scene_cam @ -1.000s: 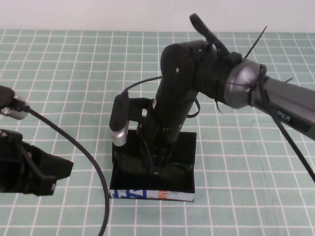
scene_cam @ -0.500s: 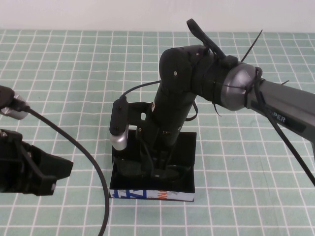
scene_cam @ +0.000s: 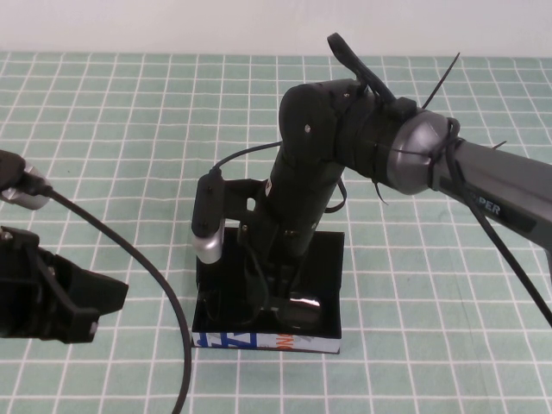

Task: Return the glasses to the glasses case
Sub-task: Place the glasses in the glasses case

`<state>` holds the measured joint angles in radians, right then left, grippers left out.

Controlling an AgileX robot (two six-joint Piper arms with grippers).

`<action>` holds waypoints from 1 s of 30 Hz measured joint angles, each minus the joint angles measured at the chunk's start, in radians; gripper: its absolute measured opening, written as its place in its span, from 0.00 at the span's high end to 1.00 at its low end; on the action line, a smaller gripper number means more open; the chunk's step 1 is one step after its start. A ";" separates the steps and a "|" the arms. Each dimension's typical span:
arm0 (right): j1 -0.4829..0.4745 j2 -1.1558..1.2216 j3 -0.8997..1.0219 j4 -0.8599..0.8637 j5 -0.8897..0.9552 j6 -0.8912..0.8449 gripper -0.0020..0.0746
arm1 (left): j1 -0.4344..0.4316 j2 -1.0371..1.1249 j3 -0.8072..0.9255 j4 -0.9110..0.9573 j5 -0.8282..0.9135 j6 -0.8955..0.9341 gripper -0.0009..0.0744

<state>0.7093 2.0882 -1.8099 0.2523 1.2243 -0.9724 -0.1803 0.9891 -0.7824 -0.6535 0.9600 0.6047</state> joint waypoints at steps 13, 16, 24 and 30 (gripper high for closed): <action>0.000 -0.109 0.002 0.006 0.000 0.022 0.92 | 0.000 0.000 0.000 0.000 -0.002 0.058 0.99; 0.000 -0.156 0.002 0.054 0.002 0.050 0.97 | 0.000 0.000 0.000 0.000 -0.009 0.076 0.99; 0.026 -0.108 0.002 0.279 -0.003 0.058 0.99 | 0.000 0.000 -0.031 -0.012 -0.068 0.080 0.99; 0.060 -0.014 0.002 0.263 -0.067 0.061 0.99 | 0.000 0.000 -0.115 0.021 -0.064 0.055 0.99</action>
<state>0.7692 2.0737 -1.8077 0.5156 1.1574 -0.9112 -0.1803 0.9891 -0.8974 -0.6329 0.8964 0.6593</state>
